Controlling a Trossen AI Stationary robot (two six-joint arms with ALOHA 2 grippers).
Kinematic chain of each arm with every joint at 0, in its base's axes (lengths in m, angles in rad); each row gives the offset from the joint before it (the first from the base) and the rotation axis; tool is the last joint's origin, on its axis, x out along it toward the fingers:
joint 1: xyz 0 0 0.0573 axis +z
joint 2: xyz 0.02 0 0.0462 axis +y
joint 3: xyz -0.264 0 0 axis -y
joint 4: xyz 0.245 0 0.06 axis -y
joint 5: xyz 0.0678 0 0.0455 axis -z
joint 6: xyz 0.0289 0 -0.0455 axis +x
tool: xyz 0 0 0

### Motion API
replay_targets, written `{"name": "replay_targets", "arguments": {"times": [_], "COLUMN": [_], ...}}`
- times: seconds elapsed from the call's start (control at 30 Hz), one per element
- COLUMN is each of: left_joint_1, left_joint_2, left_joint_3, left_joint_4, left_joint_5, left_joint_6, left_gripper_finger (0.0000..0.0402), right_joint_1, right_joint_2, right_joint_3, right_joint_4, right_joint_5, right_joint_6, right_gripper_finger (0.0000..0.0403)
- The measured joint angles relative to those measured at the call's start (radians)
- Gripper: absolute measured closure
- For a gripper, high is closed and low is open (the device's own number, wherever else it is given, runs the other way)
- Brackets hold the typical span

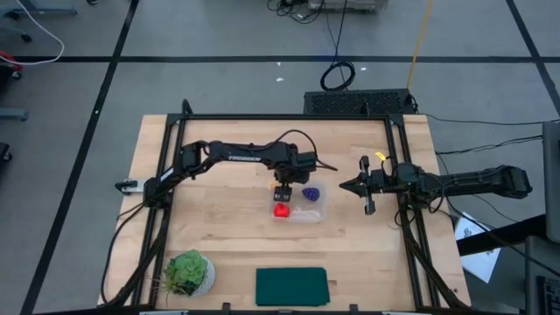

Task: Pick and placing Produce into tupperware
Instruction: Put the banana into the transparent bin

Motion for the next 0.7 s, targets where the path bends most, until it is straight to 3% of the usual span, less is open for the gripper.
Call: {"name": "replay_targets", "arguments": {"times": [0.37,0.7], "left_joint_1": [-0.002,0.039], "left_joint_2": [0.0,-0.002], "left_joint_3": [0.126,0.218], "left_joint_4": [-0.107,-0.145], "left_joint_5": [0.022,-0.002], "left_joint_6": [0.024,0.066], "left_gripper_finger": [0.0067,0.0086], "right_joint_1": [0.0,0.0], "right_joint_2": [0.0,0.0], "right_joint_3": [0.0,0.0], "right_joint_4": [-0.005,-0.008], "right_joint_5": [0.0,0.0], "right_joint_6": [0.0,0.0], "right_gripper_finger": [0.0403,0.0403]}}
